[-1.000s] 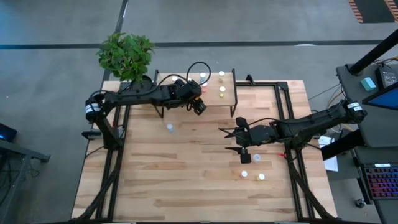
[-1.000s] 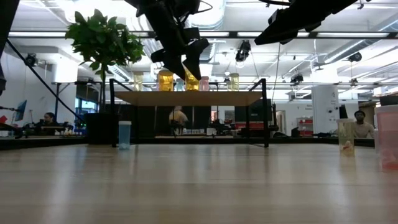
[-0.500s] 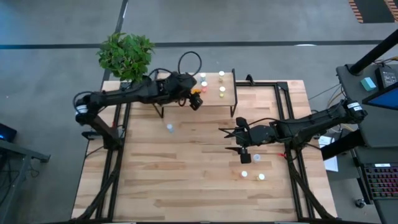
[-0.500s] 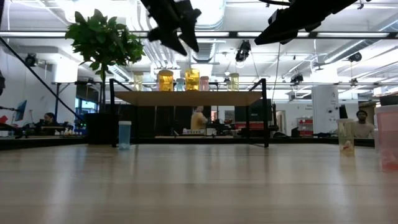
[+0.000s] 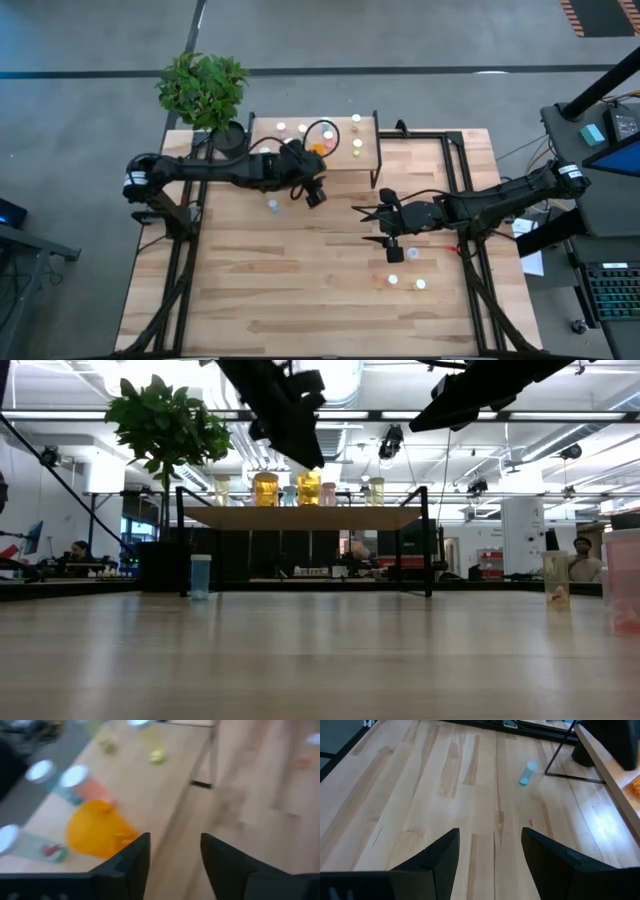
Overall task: Pick and place medicine bottles onto shelf by color
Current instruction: Put the orange pill bottle on the shelf, then put the pink pill bottle on the shelf, then put the yellow pill bottle on the shelf
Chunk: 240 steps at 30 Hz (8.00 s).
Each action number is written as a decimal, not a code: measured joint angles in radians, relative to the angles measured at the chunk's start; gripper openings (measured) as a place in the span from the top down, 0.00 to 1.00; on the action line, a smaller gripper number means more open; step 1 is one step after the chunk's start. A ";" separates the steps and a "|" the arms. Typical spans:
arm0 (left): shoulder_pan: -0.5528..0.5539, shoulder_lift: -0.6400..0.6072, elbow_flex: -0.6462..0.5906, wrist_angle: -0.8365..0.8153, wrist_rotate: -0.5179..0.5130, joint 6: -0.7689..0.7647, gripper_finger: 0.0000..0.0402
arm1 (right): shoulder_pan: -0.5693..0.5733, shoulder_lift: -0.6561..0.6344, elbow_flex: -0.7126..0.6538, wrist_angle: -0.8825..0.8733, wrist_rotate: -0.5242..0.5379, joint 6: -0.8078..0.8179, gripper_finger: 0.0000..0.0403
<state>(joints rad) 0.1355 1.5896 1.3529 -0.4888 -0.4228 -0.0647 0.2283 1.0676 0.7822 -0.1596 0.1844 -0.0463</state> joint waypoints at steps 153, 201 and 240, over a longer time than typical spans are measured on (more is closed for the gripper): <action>-0.600 -0.633 -0.702 0.643 -0.109 0.235 0.84 | -0.083 0.363 0.718 -0.669 -0.050 0.276 0.70; -0.602 -0.702 -0.759 0.663 -0.109 0.229 0.84 | -0.642 0.790 1.220 -0.970 -0.185 0.116 0.70; -0.602 -0.702 -0.758 0.718 -0.109 0.229 0.84 | -0.281 0.505 1.110 -0.921 -0.063 0.132 0.55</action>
<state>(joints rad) -0.4661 0.8879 0.5949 0.2288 -0.5320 0.1642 -0.0532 1.5727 1.8921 -1.0805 0.1213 0.0860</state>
